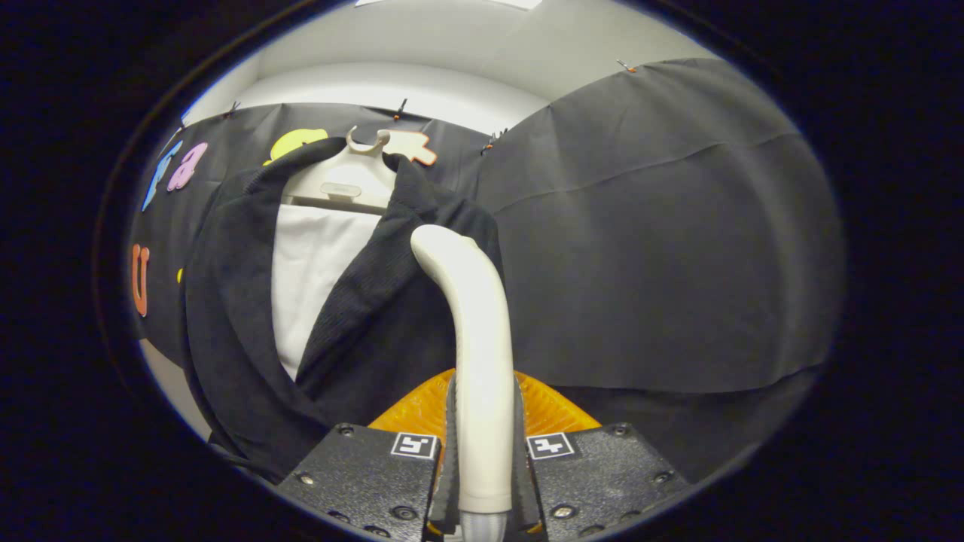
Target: Iron the clothes twice with a garment steamer, once on the left side and once on the right side.
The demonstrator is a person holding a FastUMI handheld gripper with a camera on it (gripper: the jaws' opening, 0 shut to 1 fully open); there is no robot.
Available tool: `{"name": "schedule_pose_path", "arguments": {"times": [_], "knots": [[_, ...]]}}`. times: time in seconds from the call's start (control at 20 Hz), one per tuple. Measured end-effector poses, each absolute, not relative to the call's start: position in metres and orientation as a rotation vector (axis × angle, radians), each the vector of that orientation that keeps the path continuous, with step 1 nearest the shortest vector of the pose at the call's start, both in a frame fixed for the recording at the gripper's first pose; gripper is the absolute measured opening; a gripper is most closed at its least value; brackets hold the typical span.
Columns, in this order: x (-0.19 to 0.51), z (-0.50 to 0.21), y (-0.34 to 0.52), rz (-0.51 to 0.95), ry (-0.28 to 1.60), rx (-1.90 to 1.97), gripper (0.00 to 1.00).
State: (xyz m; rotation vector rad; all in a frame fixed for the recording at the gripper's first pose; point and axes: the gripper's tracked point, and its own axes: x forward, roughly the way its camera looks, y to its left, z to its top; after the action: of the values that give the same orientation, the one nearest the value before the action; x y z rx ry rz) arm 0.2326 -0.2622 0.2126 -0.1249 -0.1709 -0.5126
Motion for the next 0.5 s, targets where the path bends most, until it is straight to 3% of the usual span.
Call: {"name": "schedule_pose_path", "arguments": {"times": [0.5], "knots": [[0.222,0.158,-0.260,-0.520,-0.078,-0.138,0.30]]}}
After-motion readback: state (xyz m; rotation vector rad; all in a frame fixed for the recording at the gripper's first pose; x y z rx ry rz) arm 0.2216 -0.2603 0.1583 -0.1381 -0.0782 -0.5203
